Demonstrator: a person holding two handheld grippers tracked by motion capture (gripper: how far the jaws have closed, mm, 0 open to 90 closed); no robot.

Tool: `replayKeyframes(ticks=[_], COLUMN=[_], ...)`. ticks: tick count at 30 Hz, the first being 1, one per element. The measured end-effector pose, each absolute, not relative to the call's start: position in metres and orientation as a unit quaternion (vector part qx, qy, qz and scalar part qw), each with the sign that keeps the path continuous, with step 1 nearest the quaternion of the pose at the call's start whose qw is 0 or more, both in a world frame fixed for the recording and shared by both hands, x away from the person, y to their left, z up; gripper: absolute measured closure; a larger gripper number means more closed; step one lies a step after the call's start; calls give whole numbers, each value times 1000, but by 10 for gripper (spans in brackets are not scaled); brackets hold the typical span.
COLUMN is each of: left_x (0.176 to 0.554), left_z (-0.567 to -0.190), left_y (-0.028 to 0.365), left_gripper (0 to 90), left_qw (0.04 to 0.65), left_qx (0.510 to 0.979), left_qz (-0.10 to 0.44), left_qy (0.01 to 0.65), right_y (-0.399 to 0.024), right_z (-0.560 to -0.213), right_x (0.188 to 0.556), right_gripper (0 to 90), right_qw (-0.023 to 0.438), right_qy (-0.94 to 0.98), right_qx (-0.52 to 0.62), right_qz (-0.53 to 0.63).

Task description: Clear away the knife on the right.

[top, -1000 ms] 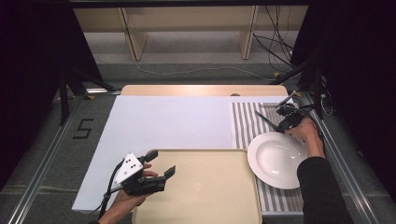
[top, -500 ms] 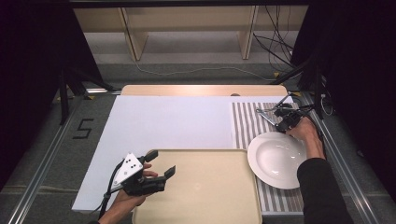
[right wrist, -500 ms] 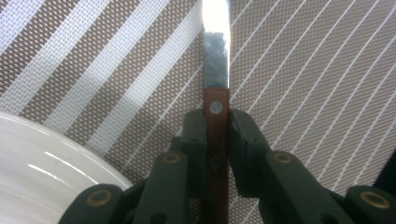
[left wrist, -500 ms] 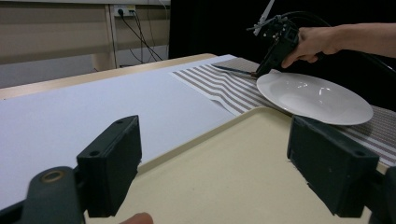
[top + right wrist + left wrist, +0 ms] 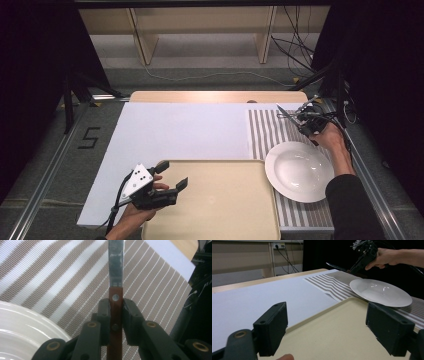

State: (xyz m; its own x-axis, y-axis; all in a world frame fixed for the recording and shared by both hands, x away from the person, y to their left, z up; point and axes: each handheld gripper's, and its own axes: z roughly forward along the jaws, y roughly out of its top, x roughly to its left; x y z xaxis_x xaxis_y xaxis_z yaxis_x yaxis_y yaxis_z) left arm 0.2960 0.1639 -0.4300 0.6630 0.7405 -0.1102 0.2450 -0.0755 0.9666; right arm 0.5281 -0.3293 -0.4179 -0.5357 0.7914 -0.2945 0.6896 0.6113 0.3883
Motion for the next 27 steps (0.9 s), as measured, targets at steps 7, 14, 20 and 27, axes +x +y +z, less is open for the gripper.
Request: replayKeyframes(ticks=[7, 14, 20, 27], left_x=[296, 296, 296, 295], left_z=[-430, -430, -430, -429], left_y=[164, 164, 164, 164], left_gripper=[176, 176, 175, 175], left_qw=[582, 582, 581, 583], left_qx=[702, 702, 702, 701], left_qz=[213, 214, 214, 215], left_qy=[351, 350, 350, 350], right_y=[-315, -289, -280, -275], right_z=[-404, -380, -376, -374], right_x=[511, 483, 460, 438], right_gripper=[778, 779, 778, 778], right_qw=[239, 264, 265, 256], right_qy=[865, 864, 856, 860], right_qx=[416, 384, 375, 363], right_qz=[150, 192, 235, 250])
